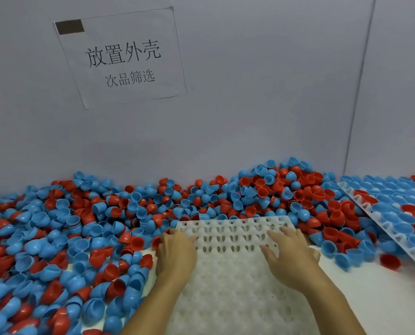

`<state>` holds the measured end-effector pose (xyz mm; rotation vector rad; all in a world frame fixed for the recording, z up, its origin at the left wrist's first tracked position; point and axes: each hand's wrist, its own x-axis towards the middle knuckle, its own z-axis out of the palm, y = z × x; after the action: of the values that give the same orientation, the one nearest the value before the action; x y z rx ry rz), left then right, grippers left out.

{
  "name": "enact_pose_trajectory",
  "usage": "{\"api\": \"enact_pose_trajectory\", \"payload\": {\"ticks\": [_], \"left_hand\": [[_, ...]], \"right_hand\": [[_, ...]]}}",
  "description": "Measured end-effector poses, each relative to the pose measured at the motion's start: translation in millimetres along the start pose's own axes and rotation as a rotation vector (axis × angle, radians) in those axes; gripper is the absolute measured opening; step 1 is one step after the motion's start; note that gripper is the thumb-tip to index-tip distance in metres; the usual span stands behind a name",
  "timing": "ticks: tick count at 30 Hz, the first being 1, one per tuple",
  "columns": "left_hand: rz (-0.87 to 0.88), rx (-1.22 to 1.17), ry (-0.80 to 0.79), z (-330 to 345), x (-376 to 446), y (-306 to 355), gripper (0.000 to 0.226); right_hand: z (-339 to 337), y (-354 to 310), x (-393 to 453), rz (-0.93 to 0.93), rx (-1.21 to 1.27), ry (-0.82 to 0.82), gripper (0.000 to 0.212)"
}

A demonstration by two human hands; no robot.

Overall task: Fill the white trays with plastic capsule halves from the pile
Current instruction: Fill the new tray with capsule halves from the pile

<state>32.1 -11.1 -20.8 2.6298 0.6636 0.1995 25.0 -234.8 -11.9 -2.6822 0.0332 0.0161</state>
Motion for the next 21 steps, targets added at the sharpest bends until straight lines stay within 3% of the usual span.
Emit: {"api": "enact_pose_trajectory", "payload": {"ticks": [5,9,12,18,21], "left_hand": [[0.345,0.171,0.18,-11.8,-27.9,-3.7,0.065],[0.638,0.134,-0.216,-3.8,-71.8,2.3,0.078],[0.645,0.256,-0.373,6.3,-83.8,-1.7,0.077],[0.605,0.246,-0.35,3.0,-70.7,-9.7,0.067],[0.606,0.24,-0.308,3.5,-70.7,-11.3,0.068]], "right_hand": [[3.1,-0.6,2.6,0.002,0.009,-0.012,0.05],[7.6,-8.4,1.4,-0.02,-0.008,-0.001,0.049],[10.6,-16.4,-0.8,-0.039,0.008,-0.012,0.049],[5.9,-21.4,-3.9,-0.072,0.199,0.087,0.047],[8.4,-22.4,-4.1,-0.041,0.167,0.091,0.046]]}}
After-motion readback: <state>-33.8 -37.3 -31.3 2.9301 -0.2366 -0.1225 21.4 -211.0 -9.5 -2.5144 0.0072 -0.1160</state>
